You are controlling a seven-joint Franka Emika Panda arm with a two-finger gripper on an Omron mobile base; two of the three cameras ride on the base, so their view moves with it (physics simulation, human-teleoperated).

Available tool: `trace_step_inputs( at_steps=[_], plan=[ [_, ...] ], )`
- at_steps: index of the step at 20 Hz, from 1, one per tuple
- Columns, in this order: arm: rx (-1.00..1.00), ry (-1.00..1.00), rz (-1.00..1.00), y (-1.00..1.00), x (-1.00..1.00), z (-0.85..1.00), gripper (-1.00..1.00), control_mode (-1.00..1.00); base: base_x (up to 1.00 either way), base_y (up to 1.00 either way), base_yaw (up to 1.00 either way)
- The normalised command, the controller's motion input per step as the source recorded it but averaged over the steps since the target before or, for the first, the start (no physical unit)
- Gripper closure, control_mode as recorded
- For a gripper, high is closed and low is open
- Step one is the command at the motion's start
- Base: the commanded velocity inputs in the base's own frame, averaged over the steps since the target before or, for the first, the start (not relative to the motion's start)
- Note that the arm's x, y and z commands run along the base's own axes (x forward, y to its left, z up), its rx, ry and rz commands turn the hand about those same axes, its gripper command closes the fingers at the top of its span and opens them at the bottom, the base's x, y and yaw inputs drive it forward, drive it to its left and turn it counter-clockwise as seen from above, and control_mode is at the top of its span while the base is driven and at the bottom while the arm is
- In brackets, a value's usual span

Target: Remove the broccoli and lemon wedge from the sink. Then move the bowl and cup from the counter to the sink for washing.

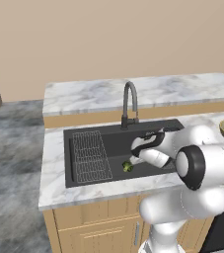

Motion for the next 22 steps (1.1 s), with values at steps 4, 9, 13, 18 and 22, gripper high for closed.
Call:
trace_step_inputs(
  at_steps=[4, 9, 13, 18, 22],
  plan=[
    [0.00, 0.00, -0.03, 0.05, 0.02, -0.12, -1.00, -1.00, 0.00, 0.00, 0.00],
    [0.00, 0.00, -0.01, 0.04, 0.05, -0.15, -1.00, -1.00, 0.00, 0.00, 0.00],
    [0.00, 0.00, 0.00, 0.00, 0.08, -0.14, -1.00, -1.00, 0.00, 0.00, 0.00],
    [0.00, 0.00, 0.00, 0.00, 0.10, -0.14, -1.00, -1.00, 0.00, 0.00, 0.00],
    [0.00, 0.00, 0.00, 0.01, 0.12, -0.13, -1.00, -1.00, 0.00, 0.00, 0.00]
  ],
)
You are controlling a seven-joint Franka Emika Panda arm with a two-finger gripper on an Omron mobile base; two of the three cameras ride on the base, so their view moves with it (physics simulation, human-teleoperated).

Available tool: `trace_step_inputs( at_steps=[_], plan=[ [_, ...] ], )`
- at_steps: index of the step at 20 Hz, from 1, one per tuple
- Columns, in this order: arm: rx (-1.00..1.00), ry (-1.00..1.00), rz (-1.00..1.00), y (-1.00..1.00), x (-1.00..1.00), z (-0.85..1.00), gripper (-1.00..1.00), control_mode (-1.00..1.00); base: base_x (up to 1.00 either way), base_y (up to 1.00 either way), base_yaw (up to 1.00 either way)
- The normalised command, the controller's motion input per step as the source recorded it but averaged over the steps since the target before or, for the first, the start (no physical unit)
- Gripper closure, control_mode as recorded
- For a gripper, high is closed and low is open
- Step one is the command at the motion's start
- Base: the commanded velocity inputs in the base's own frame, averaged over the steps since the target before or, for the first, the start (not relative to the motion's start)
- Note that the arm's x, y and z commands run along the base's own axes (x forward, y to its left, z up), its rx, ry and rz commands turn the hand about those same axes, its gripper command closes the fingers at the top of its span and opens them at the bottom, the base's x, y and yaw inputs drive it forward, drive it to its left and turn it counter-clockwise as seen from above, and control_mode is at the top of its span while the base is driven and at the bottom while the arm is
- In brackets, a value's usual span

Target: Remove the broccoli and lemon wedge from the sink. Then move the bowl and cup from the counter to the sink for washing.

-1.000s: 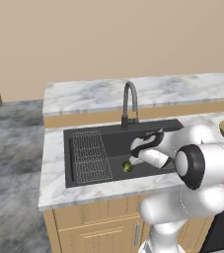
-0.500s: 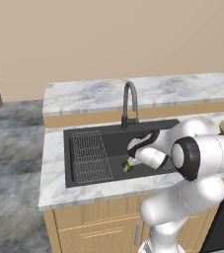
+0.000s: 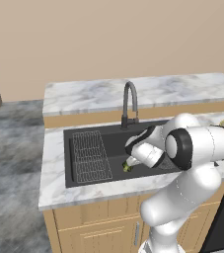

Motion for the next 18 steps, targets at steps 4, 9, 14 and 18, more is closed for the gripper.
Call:
trace_step_inputs(
  at_steps=[4, 9, 14, 18],
  plan=[
    [0.00, 0.00, 0.00, 0.05, 0.12, -0.14, -1.00, -1.00, 0.00, 0.00, 0.00],
    [0.00, 0.00, 0.00, 0.01, 0.10, -0.13, -1.00, -1.00, 0.00, 0.00, 0.00],
    [0.00, 0.00, 0.00, 0.00, 0.07, -0.16, -1.00, -1.00, 0.00, 0.00, 0.00],
    [0.00, 0.00, 0.00, 0.00, 0.10, -0.15, -1.00, -1.00, 0.00, 0.00, 0.00]
  ],
)
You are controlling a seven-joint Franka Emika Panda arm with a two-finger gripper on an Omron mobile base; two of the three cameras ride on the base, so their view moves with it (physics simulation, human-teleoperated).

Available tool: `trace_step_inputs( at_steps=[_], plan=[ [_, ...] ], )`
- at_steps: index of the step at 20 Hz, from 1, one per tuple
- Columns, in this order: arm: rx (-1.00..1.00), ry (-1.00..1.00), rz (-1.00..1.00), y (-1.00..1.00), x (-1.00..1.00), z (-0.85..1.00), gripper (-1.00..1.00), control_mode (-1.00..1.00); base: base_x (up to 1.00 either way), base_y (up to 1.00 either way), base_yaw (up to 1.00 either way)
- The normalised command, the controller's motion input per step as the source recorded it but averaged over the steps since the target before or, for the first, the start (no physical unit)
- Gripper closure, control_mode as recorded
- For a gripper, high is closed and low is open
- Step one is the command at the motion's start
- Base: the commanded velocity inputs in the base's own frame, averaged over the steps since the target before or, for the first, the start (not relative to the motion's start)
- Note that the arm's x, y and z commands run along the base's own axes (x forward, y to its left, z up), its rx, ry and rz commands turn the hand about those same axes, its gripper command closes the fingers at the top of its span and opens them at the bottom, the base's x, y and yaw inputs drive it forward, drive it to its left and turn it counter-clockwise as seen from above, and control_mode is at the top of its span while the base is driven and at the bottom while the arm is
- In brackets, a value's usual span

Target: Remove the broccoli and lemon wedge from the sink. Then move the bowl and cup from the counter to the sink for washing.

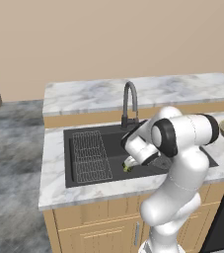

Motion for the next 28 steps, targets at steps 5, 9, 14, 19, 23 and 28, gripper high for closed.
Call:
trace_step_inputs(
  at_steps=[5, 9, 14, 19, 23, 28],
  plan=[
    [0.00, 0.00, 0.00, 0.00, 0.14, -0.11, -1.00, -1.00, 0.00, 0.00, 0.00],
    [0.00, 0.00, 0.00, 0.00, 0.11, -0.12, -1.00, -1.00, 0.00, 0.00, 0.00],
    [0.00, 0.00, 0.00, 0.00, 0.07, -0.12, -1.00, -1.00, 0.00, 0.00, 0.00],
    [0.00, 0.00, 0.00, 0.00, 0.09, -0.08, -1.00, -1.00, 0.00, 0.00, 0.00],
    [0.00, 0.00, 0.00, 0.01, 0.10, -0.05, -1.00, -1.00, 0.00, 0.00, 0.00],
    [0.00, 0.00, 0.00, 0.05, 0.08, -0.02, -1.00, -1.00, 0.00, 0.00, 0.00]
  ],
)
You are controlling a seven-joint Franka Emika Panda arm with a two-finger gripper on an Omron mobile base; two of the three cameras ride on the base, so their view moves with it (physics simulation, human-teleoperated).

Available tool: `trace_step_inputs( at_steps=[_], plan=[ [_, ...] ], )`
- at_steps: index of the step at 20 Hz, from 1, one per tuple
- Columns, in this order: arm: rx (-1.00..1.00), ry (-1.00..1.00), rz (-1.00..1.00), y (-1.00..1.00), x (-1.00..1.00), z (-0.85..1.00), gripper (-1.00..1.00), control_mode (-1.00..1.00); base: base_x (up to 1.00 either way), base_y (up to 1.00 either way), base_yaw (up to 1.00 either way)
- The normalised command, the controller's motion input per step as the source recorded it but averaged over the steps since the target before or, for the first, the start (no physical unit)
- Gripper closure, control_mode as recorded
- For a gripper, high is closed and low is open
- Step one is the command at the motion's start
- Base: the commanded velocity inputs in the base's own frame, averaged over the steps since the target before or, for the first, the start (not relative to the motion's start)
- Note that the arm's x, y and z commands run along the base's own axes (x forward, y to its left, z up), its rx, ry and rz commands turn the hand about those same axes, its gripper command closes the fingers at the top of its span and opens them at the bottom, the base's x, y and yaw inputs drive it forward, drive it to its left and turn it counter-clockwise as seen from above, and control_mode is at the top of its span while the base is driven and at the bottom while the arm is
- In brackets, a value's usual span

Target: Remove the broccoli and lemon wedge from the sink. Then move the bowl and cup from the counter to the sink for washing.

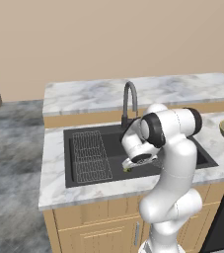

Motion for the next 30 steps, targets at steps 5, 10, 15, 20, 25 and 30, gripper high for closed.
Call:
trace_step_inputs(
  at_steps=[5, 10, 15, 20, 25, 30],
  plan=[
    [0.00, 0.00, 0.00, 0.06, 0.09, -0.02, -1.00, -1.00, 0.00, 0.00, 0.00],
    [0.00, 0.00, 0.00, 0.02, 0.12, -0.03, -1.00, -1.00, 0.00, 0.00, 0.00],
    [0.00, 0.01, 0.00, 0.00, 0.16, -0.04, -1.00, -1.00, 0.00, 0.00, 0.00],
    [0.00, 0.03, 0.00, 0.00, 0.12, -0.06, -1.00, -1.00, 0.00, 0.00, 0.00],
    [0.00, 0.05, 0.00, 0.01, 0.10, -0.12, -1.00, -1.00, 0.00, 0.00, 0.00],
    [0.00, 0.04, 0.00, 0.00, 0.13, -0.10, -1.00, -1.00, 0.00, 0.00, 0.00]
  ],
)
